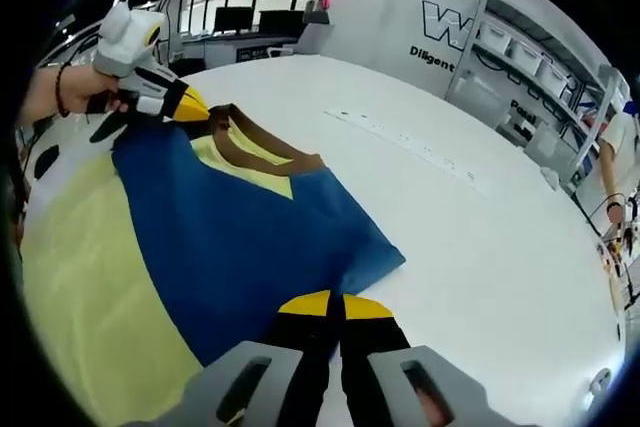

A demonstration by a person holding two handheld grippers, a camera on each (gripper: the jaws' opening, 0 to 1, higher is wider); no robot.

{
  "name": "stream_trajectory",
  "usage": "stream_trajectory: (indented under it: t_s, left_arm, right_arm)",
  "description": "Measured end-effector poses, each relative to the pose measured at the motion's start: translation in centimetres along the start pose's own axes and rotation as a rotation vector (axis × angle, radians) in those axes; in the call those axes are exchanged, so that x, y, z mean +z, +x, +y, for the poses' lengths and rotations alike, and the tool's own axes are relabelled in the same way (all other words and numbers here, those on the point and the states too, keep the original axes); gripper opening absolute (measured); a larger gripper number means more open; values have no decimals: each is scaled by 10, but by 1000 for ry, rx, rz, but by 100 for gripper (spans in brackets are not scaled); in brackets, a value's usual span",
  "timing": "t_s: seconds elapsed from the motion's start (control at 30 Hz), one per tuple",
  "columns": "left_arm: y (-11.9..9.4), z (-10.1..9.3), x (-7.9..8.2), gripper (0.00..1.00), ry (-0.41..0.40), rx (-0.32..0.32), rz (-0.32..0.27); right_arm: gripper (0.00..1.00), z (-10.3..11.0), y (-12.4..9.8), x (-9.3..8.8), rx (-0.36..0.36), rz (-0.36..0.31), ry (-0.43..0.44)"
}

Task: Fold the garment on the visible template until the final outline fits inside the template.

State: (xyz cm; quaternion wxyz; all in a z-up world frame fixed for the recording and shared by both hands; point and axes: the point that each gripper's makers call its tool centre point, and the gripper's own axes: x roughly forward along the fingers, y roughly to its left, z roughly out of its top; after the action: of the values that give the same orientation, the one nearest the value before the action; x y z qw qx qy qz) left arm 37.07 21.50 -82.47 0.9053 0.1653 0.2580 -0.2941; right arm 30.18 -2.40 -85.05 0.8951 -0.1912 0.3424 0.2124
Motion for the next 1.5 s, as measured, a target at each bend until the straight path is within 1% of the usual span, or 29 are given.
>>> stream_trajectory:
  t_s: [0.2,0.33,0.4,0.43,0.47,0.53,0.6,0.67,0.83,0.9,0.97,1.0,1.13,1.2,1.23,1.33,1.5]
  left_arm:
    - [3,-6,5,2,5,3,0]
    - [7,-10,9,2,5,9,-1]
    - [10,-15,11,2,5,-11,-5]
    - [11,-17,11,2,7,-23,6]
    - [11,-16,13,2,8,-14,2]
    - [12,-15,15,2,2,-11,-4]
    - [14,-17,16,2,7,-10,0]
    - [15,-21,18,2,22,-13,-4]
    - [19,-28,19,2,28,-18,-1]
    - [21,-34,20,2,77,-34,3]
    - [22,-36,22,2,71,-29,2]
    - [23,-37,24,2,53,-30,-3]
    - [26,-42,26,2,61,-34,1]
    - [27,-45,28,2,47,-37,7]
    - [28,-46,28,2,35,-39,12]
    - [30,-48,32,2,42,-37,9]
    - [36,-50,34,2,41,-33,10]
  right_arm:
    - [0,-9,0,-2,-9,0,-3]
    - [0,-15,2,-6,-4,5,-23]
    - [0,-19,2,-7,-6,5,-23]
    - [0,-22,2,-7,-10,10,-16]
    - [0,-23,2,-8,-8,10,-15]
    - [0,-25,2,-8,-4,9,-28]
    - [0,-27,3,-7,-4,10,-66]
    - [0,-32,4,-9,-7,9,-64]
    - [0,-42,5,-11,-14,7,-57]
    - [0,-45,5,-12,-15,6,-55]
    - [0,-49,4,-13,-16,2,-33]
    - [0,-50,4,-14,-17,2,-34]
    - [0,-57,4,-16,-23,-2,-54]
    - [0,-61,4,-17,-24,-8,-30]
    - [0,-62,4,-17,-24,-8,-36]
    - [0,-65,5,-18,-25,-7,-62]
    - [0,-72,2,-23,-22,-12,-61]
